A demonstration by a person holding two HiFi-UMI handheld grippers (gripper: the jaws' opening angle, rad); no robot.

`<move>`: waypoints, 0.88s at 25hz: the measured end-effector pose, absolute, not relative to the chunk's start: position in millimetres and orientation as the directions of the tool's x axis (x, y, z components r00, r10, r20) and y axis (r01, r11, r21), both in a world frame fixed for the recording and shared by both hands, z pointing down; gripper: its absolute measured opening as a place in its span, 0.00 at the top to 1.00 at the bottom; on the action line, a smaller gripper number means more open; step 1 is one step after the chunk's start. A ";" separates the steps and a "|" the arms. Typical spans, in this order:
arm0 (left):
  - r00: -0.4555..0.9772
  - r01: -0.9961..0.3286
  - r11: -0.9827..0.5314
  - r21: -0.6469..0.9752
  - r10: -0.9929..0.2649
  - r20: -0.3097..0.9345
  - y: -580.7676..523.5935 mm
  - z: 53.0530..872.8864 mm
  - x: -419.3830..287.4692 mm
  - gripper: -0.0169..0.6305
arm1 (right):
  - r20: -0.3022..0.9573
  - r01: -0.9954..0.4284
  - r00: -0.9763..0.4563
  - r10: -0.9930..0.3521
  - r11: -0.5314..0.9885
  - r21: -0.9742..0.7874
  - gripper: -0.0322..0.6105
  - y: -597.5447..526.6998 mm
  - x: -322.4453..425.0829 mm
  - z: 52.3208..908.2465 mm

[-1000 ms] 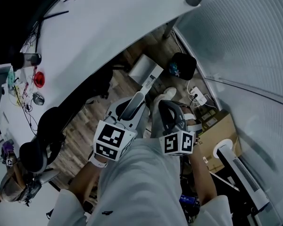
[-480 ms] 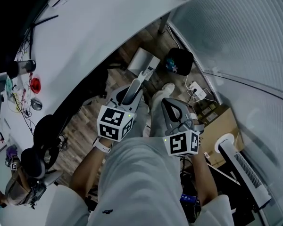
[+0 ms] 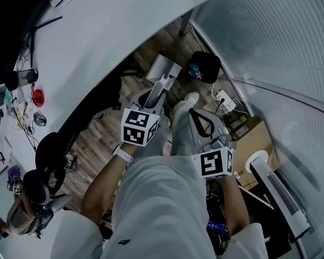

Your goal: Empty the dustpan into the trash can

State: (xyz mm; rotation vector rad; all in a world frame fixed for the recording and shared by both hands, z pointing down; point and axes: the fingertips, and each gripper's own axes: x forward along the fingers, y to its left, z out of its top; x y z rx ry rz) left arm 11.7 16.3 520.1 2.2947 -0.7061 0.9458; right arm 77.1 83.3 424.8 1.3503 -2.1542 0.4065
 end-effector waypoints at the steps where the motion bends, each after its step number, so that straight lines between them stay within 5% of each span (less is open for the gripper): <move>1: 0.610 -0.645 -0.709 0.284 -0.255 0.750 17.1 524.1 12.2 0.81 | 0.601 -0.895 -0.336 -0.725 0.444 0.035 0.93 84.1 77.7 425.4; 17: 0.554 -0.649 -0.725 0.231 -0.242 0.797 26.9 568.1 -0.6 0.80 | 0.586 -0.924 -0.306 -0.750 0.382 0.006 0.93 92.9 78.1 423.5; 22: 0.554 -0.656 -0.717 0.234 -0.248 0.794 29.9 558.1 -6.8 0.65 | 0.572 -0.925 -0.305 -0.761 0.380 0.013 0.93 91.5 70.7 414.5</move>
